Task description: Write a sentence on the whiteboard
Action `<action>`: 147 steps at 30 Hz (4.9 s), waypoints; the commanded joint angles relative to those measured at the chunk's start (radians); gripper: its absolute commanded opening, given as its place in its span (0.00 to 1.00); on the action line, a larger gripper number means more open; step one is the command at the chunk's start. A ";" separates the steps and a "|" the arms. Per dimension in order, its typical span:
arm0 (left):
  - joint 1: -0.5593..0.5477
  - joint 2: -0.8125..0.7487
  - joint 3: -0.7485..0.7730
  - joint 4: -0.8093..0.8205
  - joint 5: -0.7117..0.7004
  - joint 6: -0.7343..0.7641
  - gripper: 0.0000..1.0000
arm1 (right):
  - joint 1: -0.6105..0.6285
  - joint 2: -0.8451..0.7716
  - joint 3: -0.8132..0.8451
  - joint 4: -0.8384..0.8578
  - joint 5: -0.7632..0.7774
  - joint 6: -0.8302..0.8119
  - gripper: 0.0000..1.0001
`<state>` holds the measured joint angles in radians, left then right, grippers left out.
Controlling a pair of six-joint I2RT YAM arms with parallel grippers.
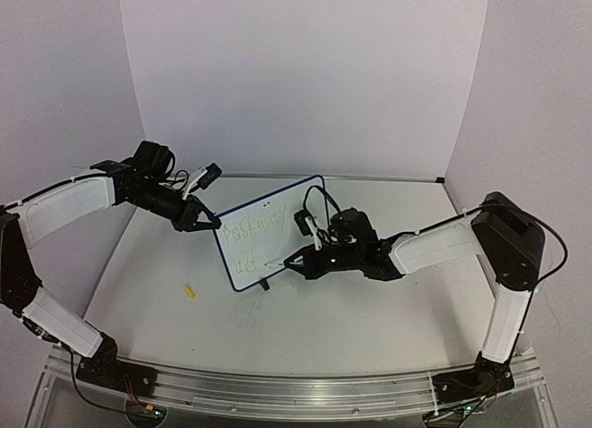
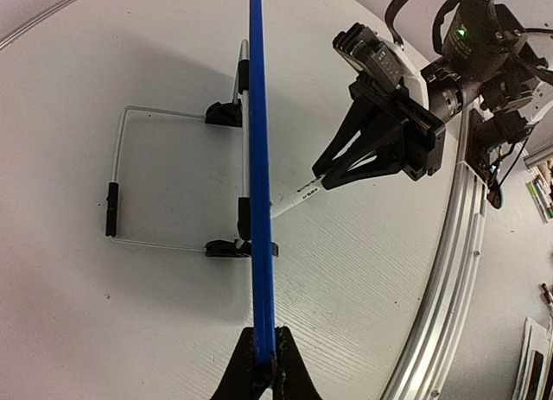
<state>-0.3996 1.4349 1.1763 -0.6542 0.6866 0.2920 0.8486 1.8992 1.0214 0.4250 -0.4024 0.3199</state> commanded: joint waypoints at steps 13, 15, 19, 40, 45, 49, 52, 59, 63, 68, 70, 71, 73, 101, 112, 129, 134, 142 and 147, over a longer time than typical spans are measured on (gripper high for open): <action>-0.015 0.018 0.023 -0.036 0.008 0.000 0.00 | -0.005 -0.110 -0.020 0.077 -0.059 -0.019 0.00; -0.015 0.019 0.023 -0.037 0.007 -0.001 0.00 | -0.005 -0.109 -0.014 0.080 -0.044 -0.022 0.00; -0.015 0.019 0.023 -0.036 0.009 0.000 0.00 | -0.006 -0.084 0.003 0.079 -0.023 -0.018 0.00; -0.016 0.019 0.023 -0.037 0.006 0.001 0.00 | -0.005 -0.031 0.043 0.084 0.003 0.000 0.00; -0.016 0.018 0.023 -0.037 0.006 0.000 0.00 | -0.005 -0.031 0.039 0.085 0.023 0.004 0.00; -0.016 0.018 0.022 -0.036 0.005 0.000 0.00 | -0.005 -0.048 0.030 0.089 0.011 -0.001 0.00; -0.016 0.018 0.022 -0.036 0.004 0.000 0.00 | -0.005 -0.081 0.000 0.110 -0.004 0.001 0.00; -0.018 0.016 0.022 -0.037 0.005 0.000 0.00 | -0.027 -0.140 -0.082 0.146 -0.038 0.018 0.00; -0.018 0.015 0.022 -0.038 0.005 0.000 0.00 | -0.037 -0.117 -0.091 0.154 -0.051 0.028 0.00; -0.018 0.016 0.022 -0.038 0.003 0.000 0.00 | -0.053 -0.085 -0.078 0.169 -0.060 0.039 0.00; -0.018 0.016 0.022 -0.038 0.003 0.000 0.00 | -0.057 -0.073 -0.069 0.171 -0.064 0.040 0.00; -0.018 0.016 0.022 -0.038 0.002 0.000 0.00 | -0.058 -0.068 -0.065 0.172 -0.065 0.040 0.00; -0.018 0.017 0.022 -0.038 0.002 0.000 0.00 | -0.061 -0.059 -0.057 0.173 -0.068 0.040 0.00; -0.019 0.023 0.022 -0.038 -0.001 0.002 0.00 | -0.062 0.012 0.000 0.125 -0.082 0.027 0.00; -0.020 0.026 0.024 -0.038 0.001 0.003 0.00 | -0.063 0.002 -0.033 0.088 -0.015 0.024 0.00; -0.021 0.025 0.024 -0.038 0.002 0.002 0.00 | -0.062 -0.086 -0.024 0.084 0.022 0.008 0.00; -0.022 0.027 0.023 -0.038 0.002 0.002 0.00 | -0.063 -0.078 -0.006 0.083 -0.001 0.007 0.00; -0.022 0.029 0.024 -0.038 0.002 0.002 0.00 | -0.061 -0.065 0.008 0.082 -0.024 0.007 0.00; -0.023 0.030 0.023 -0.039 0.002 0.002 0.00 | -0.061 -0.065 0.011 0.084 -0.033 0.006 0.00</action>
<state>-0.4030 1.4376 1.1782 -0.6540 0.6865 0.2918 0.7921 1.8553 0.9882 0.4706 -0.4381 0.3408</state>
